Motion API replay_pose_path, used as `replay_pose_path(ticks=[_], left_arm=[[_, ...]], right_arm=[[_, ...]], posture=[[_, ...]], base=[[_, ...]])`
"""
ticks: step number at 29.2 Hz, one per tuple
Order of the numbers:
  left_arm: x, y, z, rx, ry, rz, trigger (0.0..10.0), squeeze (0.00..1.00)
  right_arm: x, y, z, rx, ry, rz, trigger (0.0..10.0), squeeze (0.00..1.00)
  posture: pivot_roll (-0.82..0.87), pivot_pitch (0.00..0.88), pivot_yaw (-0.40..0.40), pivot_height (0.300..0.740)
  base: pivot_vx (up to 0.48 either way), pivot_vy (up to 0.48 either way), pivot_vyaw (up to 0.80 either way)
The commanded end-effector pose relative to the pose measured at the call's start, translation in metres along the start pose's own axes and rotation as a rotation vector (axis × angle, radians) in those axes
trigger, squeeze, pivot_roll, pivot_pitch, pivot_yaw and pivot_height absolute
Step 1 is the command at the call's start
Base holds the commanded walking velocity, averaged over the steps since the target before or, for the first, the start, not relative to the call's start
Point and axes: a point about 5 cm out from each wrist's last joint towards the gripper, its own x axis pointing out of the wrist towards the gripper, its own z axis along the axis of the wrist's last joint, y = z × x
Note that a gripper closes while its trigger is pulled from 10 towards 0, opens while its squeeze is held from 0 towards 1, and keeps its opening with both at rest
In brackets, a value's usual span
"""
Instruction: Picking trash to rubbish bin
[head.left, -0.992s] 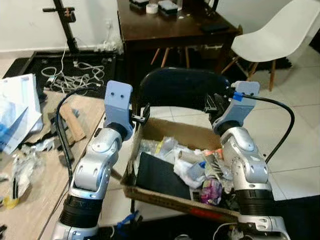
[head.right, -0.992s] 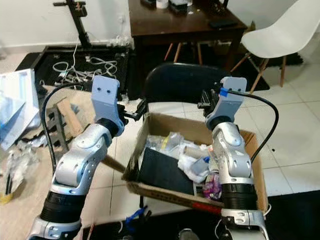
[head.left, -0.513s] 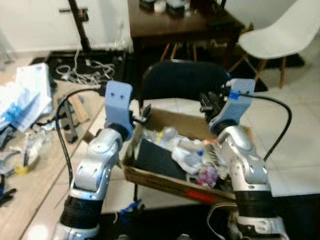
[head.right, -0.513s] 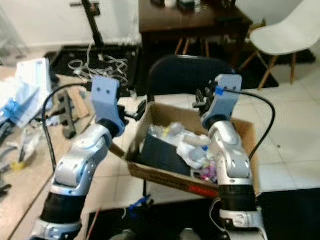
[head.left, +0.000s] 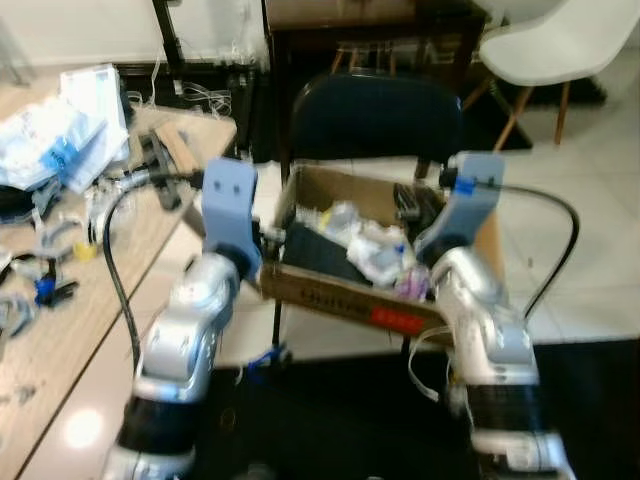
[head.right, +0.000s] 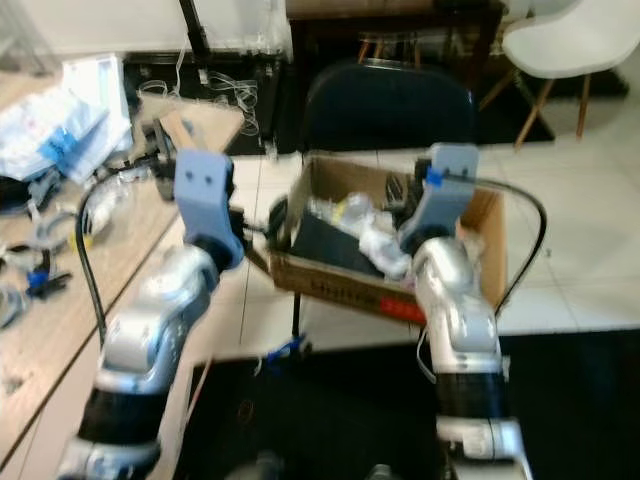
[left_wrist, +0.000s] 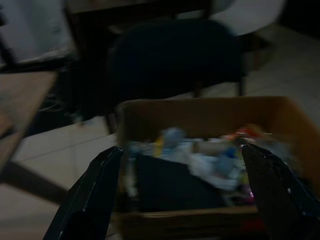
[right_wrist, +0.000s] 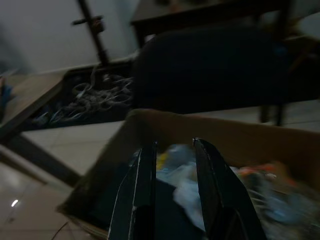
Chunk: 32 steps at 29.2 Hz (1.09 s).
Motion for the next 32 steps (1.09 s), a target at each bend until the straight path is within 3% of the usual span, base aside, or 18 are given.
replay_pose_path(ticks=[1, 13, 32], left_arm=[[-0.002, 0.0001, -0.0022, -0.001, 0.012, -0.002, 10.0, 0.0], [-0.0036, -0.0012, -0.002, 0.002, 0.011, -0.011, 10.0, 0.0], [-0.0041, -0.0042, -0.0018, 0.018, 0.011, -0.041, 10.0, 0.0]], right_arm=[[-0.0015, 0.0044, -0.0001, 0.013, -0.001, 0.008, 10.0, 0.0], [-0.0028, 0.0091, -0.003, 0.026, 0.01, 0.019, 10.0, 0.0], [-0.0056, 0.0102, -0.007, 0.042, 0.022, 0.017, 10.0, 0.0]], posture=[[0.01, 0.158, 0.026, 0.74], [0.02, 0.141, 0.025, 0.74], [0.02, 0.139, 0.028, 0.74]], base=[[-0.322, 0.0, 0.0], [-0.302, 0.0, 0.0], [0.0, 0.0, 0.0]])
